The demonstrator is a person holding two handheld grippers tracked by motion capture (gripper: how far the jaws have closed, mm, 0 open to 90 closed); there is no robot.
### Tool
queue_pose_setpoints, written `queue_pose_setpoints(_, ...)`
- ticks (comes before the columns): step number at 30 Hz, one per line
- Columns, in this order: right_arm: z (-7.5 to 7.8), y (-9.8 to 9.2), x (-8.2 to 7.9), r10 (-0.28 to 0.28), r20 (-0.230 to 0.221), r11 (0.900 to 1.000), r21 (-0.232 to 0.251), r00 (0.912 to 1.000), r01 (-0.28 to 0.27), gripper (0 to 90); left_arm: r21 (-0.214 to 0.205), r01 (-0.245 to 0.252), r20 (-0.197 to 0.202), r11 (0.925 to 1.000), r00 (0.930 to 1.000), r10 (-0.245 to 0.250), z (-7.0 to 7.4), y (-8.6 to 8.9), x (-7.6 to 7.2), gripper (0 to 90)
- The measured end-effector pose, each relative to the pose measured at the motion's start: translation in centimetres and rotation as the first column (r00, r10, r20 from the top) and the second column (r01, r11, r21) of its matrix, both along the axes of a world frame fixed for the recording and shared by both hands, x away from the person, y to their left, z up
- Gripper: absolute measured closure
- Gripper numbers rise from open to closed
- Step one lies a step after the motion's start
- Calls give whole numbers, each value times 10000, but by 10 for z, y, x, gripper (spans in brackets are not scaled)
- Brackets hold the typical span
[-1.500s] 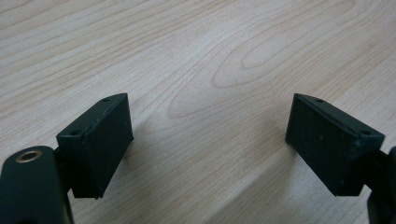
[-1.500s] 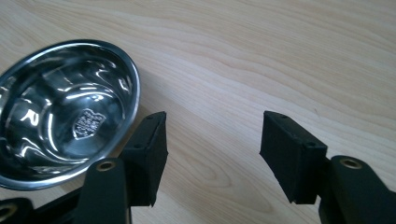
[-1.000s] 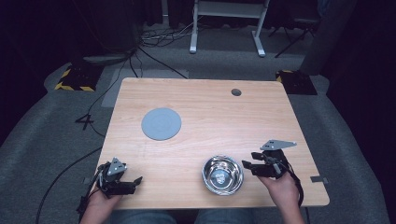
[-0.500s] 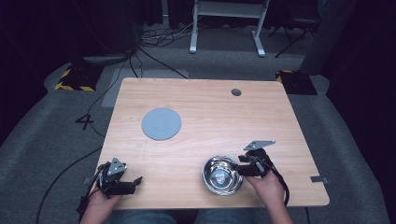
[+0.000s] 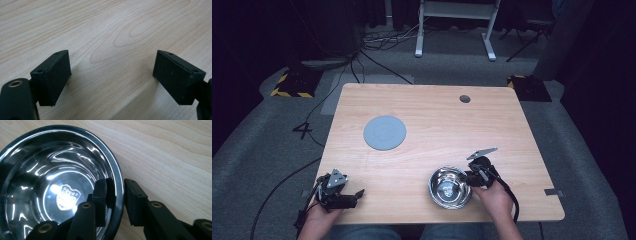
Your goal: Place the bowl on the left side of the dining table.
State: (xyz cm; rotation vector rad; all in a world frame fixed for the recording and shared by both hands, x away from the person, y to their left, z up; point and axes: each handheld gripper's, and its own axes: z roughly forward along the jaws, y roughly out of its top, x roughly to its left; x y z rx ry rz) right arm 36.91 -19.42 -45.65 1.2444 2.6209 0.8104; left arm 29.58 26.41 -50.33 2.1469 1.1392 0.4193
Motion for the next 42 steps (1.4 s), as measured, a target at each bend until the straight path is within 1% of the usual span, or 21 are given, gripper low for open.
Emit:
queue_pose_setpoints(4,2,0,1,-16,-95,10000,27,10000,16,765,2,-2,0,10000,10000,2,0,0,0,149)
queue_pose_setpoints(5,5,-1,1,-17,-181,9992,409,9998,25,789,5,-4,9,10000,10000,4,0,0,0,149)
queue_pose_setpoints(6,5,-1,1,-17,-181,9992,409,9998,25,789,5,-4,9,10000,10000,4,0,0,0,149)
queue_pose_setpoints(7,7,-3,1,-12,-194,9981,610,9998,23,800,0,4,2,10000,10000,-4,0,0,0,149)
queue_pose_setpoints(8,10,-3,1,-103,-284,9969,774,9995,125,806,0,2,1,10000,10000,-2,0,0,0,149)
queue_pose_setpoints(9,15,-2,0,45,-191,9968,799,9998,-30,812,-2,-2,0,10000,10000,2,0,0,0,149)
queue_pose_setpoints(12,20,0,-1,89,-245,9971,751,9997,-70,820,-1,3,2,10000,10000,-3,0,0,0,150)
queue_pose_setpoints(14,27,3,-2,218,-153,9963,833,9996,-205,828,7,-4,8,10000,10000,4,0,0,0,149)
queue_pose_setpoints(16,36,8,-4,250,-80,9941,1056,9997,-240,835,-2,3,1,10000,10000,-3,0,0,0,149)
queue_pose_setpoints(17,39,10,-5,288,95,9956,890,9995,-295,835,-31,15,-20,10000,10000,-15,0,0,0,149)
queue_pose_setpoints(18,39,10,-5,288,95,9956,890,9995,-295,835,8,-8,9,10000,10000,8,0,0,0,149)
queue_pose_setpoints(19,41,12,-5,363,176,9972,642,9992,-374,835,-8,8,-3,10000,10000,-8,0,0,0,149)
queue_pose_setpoints(20,42,14,-5,395,177,9974,592,9991,-405,835,-10,5,-1,10000,10000,-5,0,0,0,150)
queue_pose_setpoints(22,43,16,-5,416,53,9969,659,9991,-418,836,-33,11,-14,10000,10000,-11,0,0,0,149)
queue_pose_setpoints(27,51,18,-3,380,141,9950,923,9992,-392,836,-52,16,-26,10000,10000,-16,0,0,0,149)
queue_pose_setpoints(31,55,19,-3,380,194,9948,940,9991,-396,836,-58,17,-30,10000,10000,-17,0,0,0,149)
queue_pose_setpoints(34,59,18,-1,378,360,9940,1016,9986,-413,836,-48,17,-23,10000,10000,-17,0,0,0,149)
queue_pose_setpoints(36,60,18,-1,282,350,9939,1055,9990,-317,836,-60,14,-30,10000,10000,-14,0,0,0,149)
queue_pose_setpoints(37,62,18,-1,335,461,9936,1058,9984,-382,836,-6,0,3,10000,10000,0,0,0,0,149)
queue_pose_setpoints(40,64,19,0,263,485,9933,1114,9985,-316,836,-15,7,-2,10000,10000,-7,0,0,0,149)
queue_pose_setpoints(42,69,21,2,230,621,9932,1123,9978,-299,836,-8,0,4,10000,10000,0,0,0,0,150)
